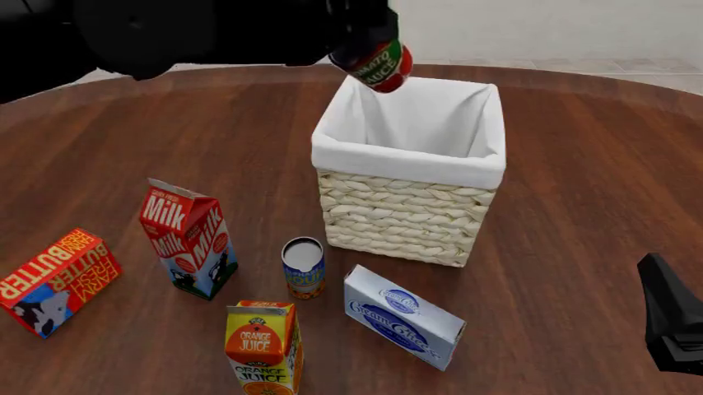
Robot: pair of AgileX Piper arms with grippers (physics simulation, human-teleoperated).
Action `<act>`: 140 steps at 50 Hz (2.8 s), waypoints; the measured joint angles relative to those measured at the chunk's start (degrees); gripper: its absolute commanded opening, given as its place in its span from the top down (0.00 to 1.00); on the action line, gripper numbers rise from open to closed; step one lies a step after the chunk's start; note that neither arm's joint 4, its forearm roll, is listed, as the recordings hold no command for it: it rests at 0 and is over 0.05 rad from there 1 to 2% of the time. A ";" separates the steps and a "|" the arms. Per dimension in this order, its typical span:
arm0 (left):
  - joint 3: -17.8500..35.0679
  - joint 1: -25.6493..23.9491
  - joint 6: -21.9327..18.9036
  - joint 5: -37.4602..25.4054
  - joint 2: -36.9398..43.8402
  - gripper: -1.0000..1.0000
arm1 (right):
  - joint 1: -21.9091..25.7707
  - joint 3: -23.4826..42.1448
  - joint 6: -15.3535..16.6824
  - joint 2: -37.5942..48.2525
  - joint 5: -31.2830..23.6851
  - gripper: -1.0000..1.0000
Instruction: Pick up the tomato sauce, and put it in the basket.
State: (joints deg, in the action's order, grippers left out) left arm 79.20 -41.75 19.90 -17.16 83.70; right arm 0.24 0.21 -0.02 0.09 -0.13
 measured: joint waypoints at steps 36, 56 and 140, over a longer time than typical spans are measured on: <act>3.94 2.50 -1.00 2.57 9.58 1.00 | 0.00 0.00 0.00 0.00 0.00 0.00; 5.01 2.94 -0.34 4.01 14.21 1.00 | 0.00 0.00 0.00 0.00 0.00 0.00; 10.23 3.59 0.71 7.79 27.89 1.00 | 0.01 0.00 0.00 0.00 0.00 0.00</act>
State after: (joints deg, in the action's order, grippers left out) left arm 89.42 -38.16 20.61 -9.37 111.59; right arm 0.25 0.21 -0.01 0.09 -0.13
